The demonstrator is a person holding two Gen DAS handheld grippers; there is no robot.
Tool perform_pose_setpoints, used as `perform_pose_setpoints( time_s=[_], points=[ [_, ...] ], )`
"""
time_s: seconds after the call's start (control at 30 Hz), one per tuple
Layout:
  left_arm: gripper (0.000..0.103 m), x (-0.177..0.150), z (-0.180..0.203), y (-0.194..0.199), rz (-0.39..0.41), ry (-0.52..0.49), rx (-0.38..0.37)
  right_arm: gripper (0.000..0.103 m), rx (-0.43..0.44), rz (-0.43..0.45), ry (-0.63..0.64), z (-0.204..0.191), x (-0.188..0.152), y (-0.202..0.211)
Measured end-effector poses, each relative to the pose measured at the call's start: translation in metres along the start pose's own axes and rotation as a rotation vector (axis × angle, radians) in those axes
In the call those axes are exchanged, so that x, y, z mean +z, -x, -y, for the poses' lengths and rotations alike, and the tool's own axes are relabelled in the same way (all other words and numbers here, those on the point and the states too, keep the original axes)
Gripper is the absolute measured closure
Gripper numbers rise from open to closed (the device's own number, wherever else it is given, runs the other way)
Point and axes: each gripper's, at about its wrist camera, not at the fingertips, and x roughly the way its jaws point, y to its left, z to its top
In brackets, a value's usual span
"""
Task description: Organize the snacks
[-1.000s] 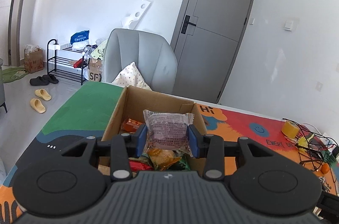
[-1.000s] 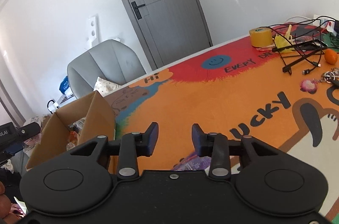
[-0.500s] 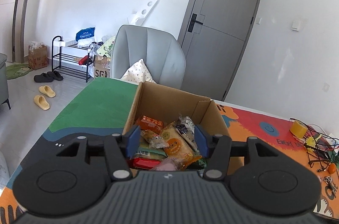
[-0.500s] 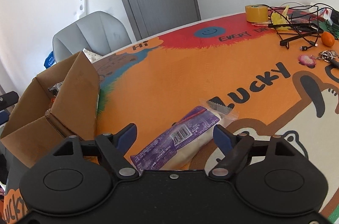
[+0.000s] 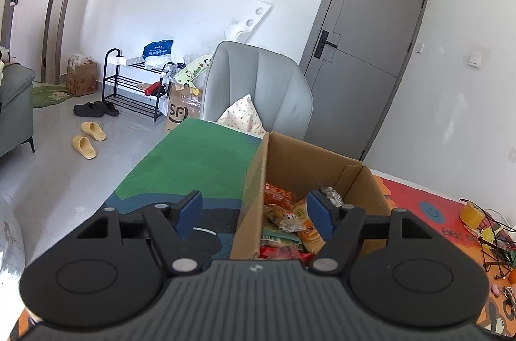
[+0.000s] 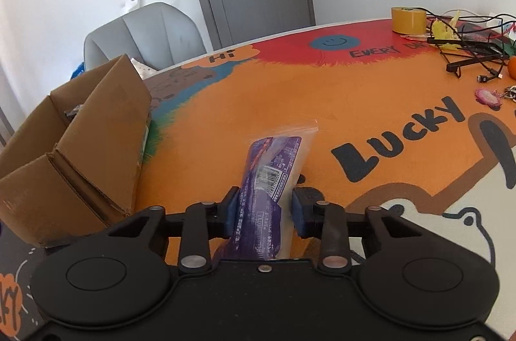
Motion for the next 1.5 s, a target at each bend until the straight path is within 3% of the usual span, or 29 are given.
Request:
perform_pose_setpoints(
  time_s=[0.7,0.87,1.3,1.4,1.47,1.5],
  points=[
    [0.027,0.019,-0.037,-0.006,0.002,0.062,0.023,0.072,0.176,0.2,0.114,-0.079,0.073,0.034],
    [0.022,0.026,-0.047,-0.005,0.018,0.077,0.04,0.072,0.214,0.215,0.154,-0.1,0.082,0.029],
    [0.022,0.035,-0.07,-0.007,0.031,0.12,0.085,0.072,0.294,0.188,0.233,-0.161,0.089,0.005],
    [0.022,0.035,-0.075,-0.009,0.03,0.126,0.09,0.068,0.355,0.165,0.224,-0.172,0.088,0.001],
    [0.022,0.034,-0.076,-0.009,0.026,0.131,0.094,0.053,0.4,0.143,0.235,-0.178,0.086,0.002],
    [0.022,0.034,-0.077,-0.009,0.024,0.133,0.096,0.052,0.408,0.151,0.247,-0.181,0.083,0.005]
  ],
)
